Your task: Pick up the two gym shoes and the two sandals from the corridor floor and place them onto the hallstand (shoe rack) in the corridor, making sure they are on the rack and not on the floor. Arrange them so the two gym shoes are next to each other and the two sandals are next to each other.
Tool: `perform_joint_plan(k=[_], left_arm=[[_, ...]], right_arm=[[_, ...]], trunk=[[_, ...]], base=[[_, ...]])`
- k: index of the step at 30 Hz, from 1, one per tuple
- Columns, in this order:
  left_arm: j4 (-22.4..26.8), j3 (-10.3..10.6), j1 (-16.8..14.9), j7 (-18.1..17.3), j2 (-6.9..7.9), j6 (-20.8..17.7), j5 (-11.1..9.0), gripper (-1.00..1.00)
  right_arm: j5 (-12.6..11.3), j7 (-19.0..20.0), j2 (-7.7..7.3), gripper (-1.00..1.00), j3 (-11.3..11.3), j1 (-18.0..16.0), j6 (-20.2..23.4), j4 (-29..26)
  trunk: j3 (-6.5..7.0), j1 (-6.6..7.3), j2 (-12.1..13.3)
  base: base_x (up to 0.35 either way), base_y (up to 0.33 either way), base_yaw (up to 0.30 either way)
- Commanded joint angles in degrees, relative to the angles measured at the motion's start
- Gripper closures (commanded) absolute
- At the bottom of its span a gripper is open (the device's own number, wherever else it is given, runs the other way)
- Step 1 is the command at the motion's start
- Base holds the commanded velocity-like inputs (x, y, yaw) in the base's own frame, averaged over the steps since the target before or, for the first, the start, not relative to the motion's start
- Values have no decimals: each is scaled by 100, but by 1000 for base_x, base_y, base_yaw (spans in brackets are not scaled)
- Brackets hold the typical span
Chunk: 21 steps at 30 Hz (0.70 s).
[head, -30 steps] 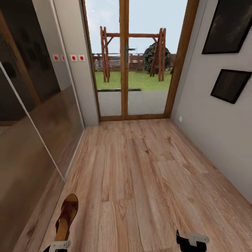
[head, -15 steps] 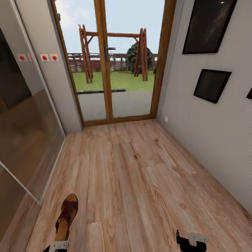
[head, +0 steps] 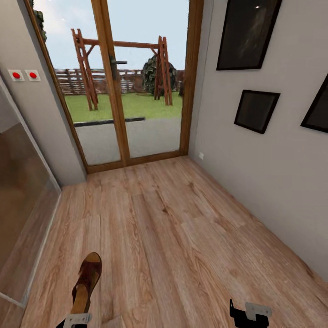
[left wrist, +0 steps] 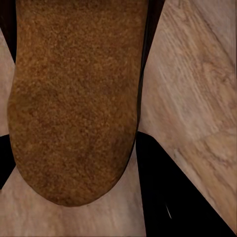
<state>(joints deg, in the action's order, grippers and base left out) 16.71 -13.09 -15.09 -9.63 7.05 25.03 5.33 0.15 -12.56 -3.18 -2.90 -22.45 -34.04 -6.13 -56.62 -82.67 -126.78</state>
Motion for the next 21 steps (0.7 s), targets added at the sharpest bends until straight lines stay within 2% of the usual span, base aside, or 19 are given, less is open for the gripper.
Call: perform_joint_plan(k=[1,21], left_arm=[[-1,-53,-3,-32,-2,20,74,100],[-1,-53,-3,-34,-2,20,74,100]], right_arm=[[3,8,2,-100,-26,-5,-24,6],[3,8,2,-100,-26,-5,-24,6]], trunk=[[-5,0,-2],[-5,0,-2]], base=[[62,110,-268],[11,19,-268]])
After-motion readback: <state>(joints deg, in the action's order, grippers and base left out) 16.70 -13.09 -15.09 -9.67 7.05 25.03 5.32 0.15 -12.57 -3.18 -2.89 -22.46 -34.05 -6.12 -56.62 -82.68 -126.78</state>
